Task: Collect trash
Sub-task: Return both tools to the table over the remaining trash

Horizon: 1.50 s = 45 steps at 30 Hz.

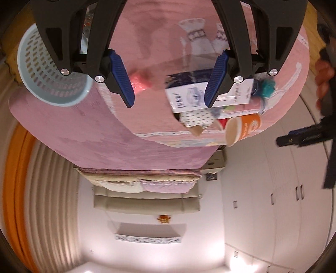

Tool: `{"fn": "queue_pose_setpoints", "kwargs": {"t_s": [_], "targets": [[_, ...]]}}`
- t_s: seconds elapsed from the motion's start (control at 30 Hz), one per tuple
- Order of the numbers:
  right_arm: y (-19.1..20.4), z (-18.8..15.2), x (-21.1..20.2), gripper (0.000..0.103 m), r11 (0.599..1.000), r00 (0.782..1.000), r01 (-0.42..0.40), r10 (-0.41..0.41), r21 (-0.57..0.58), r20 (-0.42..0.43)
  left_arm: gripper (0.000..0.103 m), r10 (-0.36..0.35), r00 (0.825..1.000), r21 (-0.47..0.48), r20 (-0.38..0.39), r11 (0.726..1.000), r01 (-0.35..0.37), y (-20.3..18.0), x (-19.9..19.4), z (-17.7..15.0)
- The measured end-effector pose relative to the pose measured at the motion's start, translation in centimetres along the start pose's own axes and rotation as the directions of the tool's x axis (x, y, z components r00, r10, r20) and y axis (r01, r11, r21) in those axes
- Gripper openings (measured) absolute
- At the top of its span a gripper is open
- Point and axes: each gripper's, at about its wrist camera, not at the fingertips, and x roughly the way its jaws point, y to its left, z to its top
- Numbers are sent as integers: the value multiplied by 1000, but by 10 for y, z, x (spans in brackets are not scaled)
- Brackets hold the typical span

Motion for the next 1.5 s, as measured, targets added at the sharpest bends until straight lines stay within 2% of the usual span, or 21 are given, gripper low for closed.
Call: {"fn": "queue_pose_setpoints", "kwargs": {"t_s": [0.1, 0.23, 0.4, 0.6, 0.7, 0.8, 1.0, 1.13, 1.23, 1.27, 1.37, 1.5], "targets": [[9, 0, 4, 65, 1000, 1000, -8, 8, -28, -1, 69, 20, 999, 6, -30, 1000, -20, 17, 20, 13], [16, 2, 18, 65, 999, 999, -36, 36, -16, -27, 69, -35, 994, -7, -105, 999, 35, 34, 56, 26], [24, 11, 28, 65, 991, 989, -127, 129, 35, -75, 69, -91, 980, -32, -175, 996, 87, 44, 97, 28], [45, 19, 41, 65, 994, 991, -109, 107, -17, -85, 73, -158, 962, -52, -221, 987, 150, 45, 128, 29], [50, 17, 54, 65, 992, 982, -128, 124, -20, -142, 73, -200, 951, -77, -235, 979, 187, 49, 127, 26], [50, 10, 65, 65, 991, 972, -130, 121, -34, -200, 73, -201, 947, -30, -250, 979, 200, 46, 117, 19], [40, 0, 55, 65, 987, 969, -152, 138, -54, -207, 73, -170, 942, 62, -290, 979, 195, 33, 92, 0], [31, -7, 48, 65, 986, 966, -150, 131, -74, -221, 73, -192, 925, 77, -327, 970, 229, 25, 84, -8], [22, -11, 46, 66, 984, 960, -172, 155, -52, -233, 76, -109, 960, 144, -257, 978, 149, 20, 77, -1], [19, -12, 46, 66, 984, 958, -174, 159, -44, -236, 78, -100, 965, 136, -242, 981, 136, 22, 76, 3], [14, -16, 43, 67, 984, 958, -172, 155, -47, -240, 78, -135, 961, 90, -243, 983, 161, 27, 77, 9], [11, -27, 40, 69, 981, 953, -181, 158, -67, -258, 78, -104, 969, 153, -223, 978, 141, 12, 72, 1]]}}
